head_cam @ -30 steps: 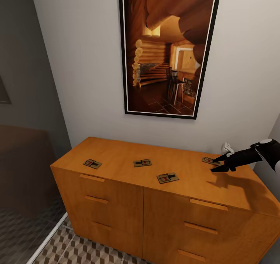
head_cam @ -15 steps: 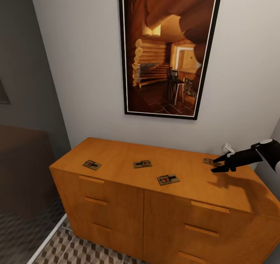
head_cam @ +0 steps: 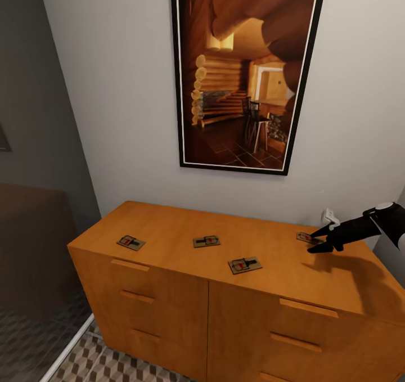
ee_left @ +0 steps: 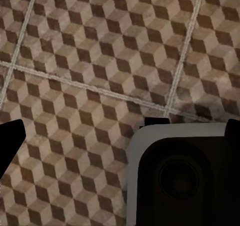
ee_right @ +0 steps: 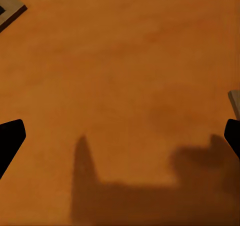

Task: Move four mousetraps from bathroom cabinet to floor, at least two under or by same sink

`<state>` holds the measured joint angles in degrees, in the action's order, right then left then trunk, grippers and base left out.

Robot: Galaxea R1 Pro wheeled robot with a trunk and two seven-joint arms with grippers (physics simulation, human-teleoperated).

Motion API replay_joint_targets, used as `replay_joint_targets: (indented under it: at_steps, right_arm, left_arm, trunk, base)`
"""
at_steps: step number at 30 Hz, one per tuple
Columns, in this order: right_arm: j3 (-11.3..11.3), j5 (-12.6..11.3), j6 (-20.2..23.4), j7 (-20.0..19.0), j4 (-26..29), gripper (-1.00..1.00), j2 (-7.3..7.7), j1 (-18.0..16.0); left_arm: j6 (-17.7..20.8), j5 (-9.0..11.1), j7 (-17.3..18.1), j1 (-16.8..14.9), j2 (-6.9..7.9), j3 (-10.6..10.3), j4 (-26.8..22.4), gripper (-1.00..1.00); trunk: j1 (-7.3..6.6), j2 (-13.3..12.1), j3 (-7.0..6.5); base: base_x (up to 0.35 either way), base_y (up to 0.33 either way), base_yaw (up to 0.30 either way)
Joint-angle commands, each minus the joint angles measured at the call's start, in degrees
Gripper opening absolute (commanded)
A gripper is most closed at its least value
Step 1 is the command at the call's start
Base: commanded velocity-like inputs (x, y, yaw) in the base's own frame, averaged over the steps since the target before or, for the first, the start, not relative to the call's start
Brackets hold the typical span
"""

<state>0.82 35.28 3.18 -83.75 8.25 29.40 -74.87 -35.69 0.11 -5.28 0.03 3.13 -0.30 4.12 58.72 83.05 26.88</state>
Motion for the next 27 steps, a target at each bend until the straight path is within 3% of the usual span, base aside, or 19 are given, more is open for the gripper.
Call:
replay_joint_targets:
  at_steps: [1, 19, 27]
  right_arm:
    - [0.1, 0.1, 0.3, -0.2, 0.0, 1.00, 0.02, 0.0]
    - [0.0, 0.2, -0.5, -0.2, 0.0, 1.00, 0.14, 0.0]
    - [0.0, 0.2, -0.5, 0.2, -0.1, 1.00, 0.11, 0.0]
  left_arm:
    - [-0.3, 0.0, -0.2, 0.0, 0.09, -0.1, 0.1, 1.00]
    - [-0.1, 0.0, -0.3, 1.1, 2.32, -0.1, 0.5, 1.00]
    - [5.4, 0.0, -0.2, 1.6, 3.18, -0.1, 0.5, 1.00]
  trunk:
    - [0.00, 0.0, 0.05]
    - [0.00, 0.0, 0.05]
    - [0.00, 0.0, 0.05]
  base:
    - [0.010, 0.000, 0.000]
    - [0.002, 0.000, 0.000]
    - [0.000, 0.000, 0.000]
